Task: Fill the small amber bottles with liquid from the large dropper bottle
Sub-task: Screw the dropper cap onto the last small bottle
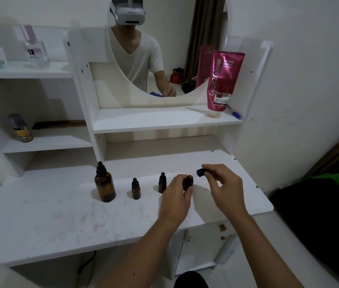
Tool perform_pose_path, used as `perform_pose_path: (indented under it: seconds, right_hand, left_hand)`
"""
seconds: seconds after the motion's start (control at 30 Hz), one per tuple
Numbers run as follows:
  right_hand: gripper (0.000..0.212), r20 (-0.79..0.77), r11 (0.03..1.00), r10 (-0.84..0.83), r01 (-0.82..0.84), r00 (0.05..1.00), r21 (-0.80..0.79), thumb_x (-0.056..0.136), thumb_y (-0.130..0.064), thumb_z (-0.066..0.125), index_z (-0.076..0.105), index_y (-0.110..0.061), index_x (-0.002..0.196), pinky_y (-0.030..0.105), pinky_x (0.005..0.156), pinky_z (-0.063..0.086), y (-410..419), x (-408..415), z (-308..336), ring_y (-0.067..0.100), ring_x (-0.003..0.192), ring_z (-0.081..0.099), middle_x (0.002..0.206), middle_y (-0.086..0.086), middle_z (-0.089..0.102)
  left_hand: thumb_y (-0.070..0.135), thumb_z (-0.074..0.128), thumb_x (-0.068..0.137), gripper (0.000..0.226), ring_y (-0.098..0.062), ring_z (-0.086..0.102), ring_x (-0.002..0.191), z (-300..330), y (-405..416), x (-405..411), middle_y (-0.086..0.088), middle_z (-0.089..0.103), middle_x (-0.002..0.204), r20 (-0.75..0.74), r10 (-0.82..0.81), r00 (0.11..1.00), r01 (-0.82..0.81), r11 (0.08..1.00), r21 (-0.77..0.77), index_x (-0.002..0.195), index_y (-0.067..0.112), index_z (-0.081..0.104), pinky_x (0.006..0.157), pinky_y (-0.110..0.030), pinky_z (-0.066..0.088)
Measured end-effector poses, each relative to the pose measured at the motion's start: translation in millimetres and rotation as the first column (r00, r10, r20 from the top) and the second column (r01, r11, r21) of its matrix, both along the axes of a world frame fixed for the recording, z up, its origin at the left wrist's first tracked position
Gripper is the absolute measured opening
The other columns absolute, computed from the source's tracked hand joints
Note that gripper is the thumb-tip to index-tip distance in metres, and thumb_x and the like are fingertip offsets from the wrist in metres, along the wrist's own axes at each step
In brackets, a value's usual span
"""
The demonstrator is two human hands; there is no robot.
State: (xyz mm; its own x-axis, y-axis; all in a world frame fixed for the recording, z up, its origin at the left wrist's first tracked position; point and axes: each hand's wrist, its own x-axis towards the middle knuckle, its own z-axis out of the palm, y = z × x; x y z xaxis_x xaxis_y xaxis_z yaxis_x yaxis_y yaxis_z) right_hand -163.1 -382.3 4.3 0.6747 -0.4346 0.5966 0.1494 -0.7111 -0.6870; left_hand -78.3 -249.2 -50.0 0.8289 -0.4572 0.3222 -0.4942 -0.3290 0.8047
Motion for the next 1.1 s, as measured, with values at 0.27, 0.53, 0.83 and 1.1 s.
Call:
perform_pose_path:
  seconds: [0.27, 0.53, 0.83, 1.1]
  right_hand:
    - [0.029, -0.089, 0.964, 0.061, -0.082, 0.994, -0.253, 0.095, 0.002, 0.070, 0.077, -0.016, 0.117, 0.016, 0.089, 0.055, -0.5, 11.4, 8.3, 0.003, 0.096, 0.069, 0.107, -0.006, 0.072]
    - [0.032, -0.184, 0.982, 0.094, -0.121, 0.978, -0.142, 0.097, 0.000, 0.067, 0.077, -0.021, 0.119, 0.024, 0.091, 0.059, 11.2, 26.1, -4.4, 0.002, 0.101, 0.072, 0.111, -0.011, 0.077]
    - [0.026, -0.107, 0.999, -0.038, 0.041, 0.994, 0.026, 0.095, -0.021, 0.075, 0.073, -0.022, 0.121, 0.016, 0.082, 0.055, 20.1, 20.6, -14.7, 0.005, 0.098, 0.068, 0.111, -0.010, 0.067]
    - [0.026, -0.087, 0.991, -0.065, 0.074, 0.994, 0.113, 0.090, -0.011, 0.079, 0.075, -0.022, 0.113, 0.015, 0.075, 0.053, 23.1, 18.1, -16.3, 0.006, 0.083, 0.067, 0.094, -0.008, 0.071]
  left_hand:
    - [0.023, 0.060, 0.100, 0.019, -0.004, 0.063, 0.098, -3.6, -0.4, 2.3, 0.015, 0.064, 0.108, 0.017, -0.009, 1.000, 0.009, 1.000, 0.008, 0.119, 0.026, 0.058, 0.084, -0.030, 0.056]
    - [0.018, 0.056, 0.102, 0.019, -0.004, 0.061, 0.100, -2.3, 1.3, -0.2, 0.010, 0.064, 0.111, 0.041, -0.024, 0.999, 0.024, 1.000, 0.002, 0.120, 0.021, 0.059, 0.086, -0.030, 0.055]
    - [0.022, 0.057, 0.102, 0.017, -0.005, 0.062, 0.098, -2.9, 0.7, 0.3, 0.014, 0.063, 0.110, -0.007, -0.025, 1.000, 0.025, 1.000, -0.014, 0.119, 0.026, 0.057, 0.084, -0.032, 0.056]
    - [0.024, 0.058, 0.101, 0.017, -0.003, 0.064, 0.103, -3.2, 1.1, 1.0, 0.013, 0.066, 0.112, -0.008, -0.021, 1.000, 0.021, 1.000, -0.007, 0.117, 0.028, 0.055, 0.085, -0.034, 0.057]
